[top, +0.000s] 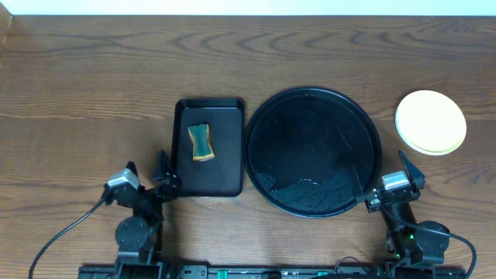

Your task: Clean dirty plates on tray and stack at the side

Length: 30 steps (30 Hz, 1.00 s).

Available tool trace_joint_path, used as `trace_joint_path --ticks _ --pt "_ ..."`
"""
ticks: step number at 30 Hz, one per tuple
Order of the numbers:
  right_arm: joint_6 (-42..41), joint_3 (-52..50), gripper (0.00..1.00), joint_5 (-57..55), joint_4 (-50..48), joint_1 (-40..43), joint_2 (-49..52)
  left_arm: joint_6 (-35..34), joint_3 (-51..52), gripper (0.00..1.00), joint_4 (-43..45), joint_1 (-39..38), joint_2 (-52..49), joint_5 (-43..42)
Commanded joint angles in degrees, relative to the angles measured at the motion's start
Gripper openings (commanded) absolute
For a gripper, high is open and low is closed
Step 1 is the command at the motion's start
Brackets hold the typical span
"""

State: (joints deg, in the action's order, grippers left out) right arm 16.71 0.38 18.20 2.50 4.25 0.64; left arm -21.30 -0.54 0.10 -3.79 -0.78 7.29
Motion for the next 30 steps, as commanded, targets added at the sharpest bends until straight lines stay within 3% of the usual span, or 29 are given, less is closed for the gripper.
trace_joint_path --ticks 1,4,30 --pt "-1.0 -0.1 0.99 -0.2 0.3 -0.6 -0.3 5.1 0.3 0.85 -3.9 0.3 0.6 -1.8" --pt "-1.0 -0.1 0.99 -0.2 0.3 -0.6 -0.3 9.5 0.3 0.85 -4.0 0.3 0.7 -3.2" --pt "-1.0 -0.1 0.99 -0.2 0.3 -0.6 -0.3 9.5 0.3 0.85 -4.0 0.3 0.5 -3.2"
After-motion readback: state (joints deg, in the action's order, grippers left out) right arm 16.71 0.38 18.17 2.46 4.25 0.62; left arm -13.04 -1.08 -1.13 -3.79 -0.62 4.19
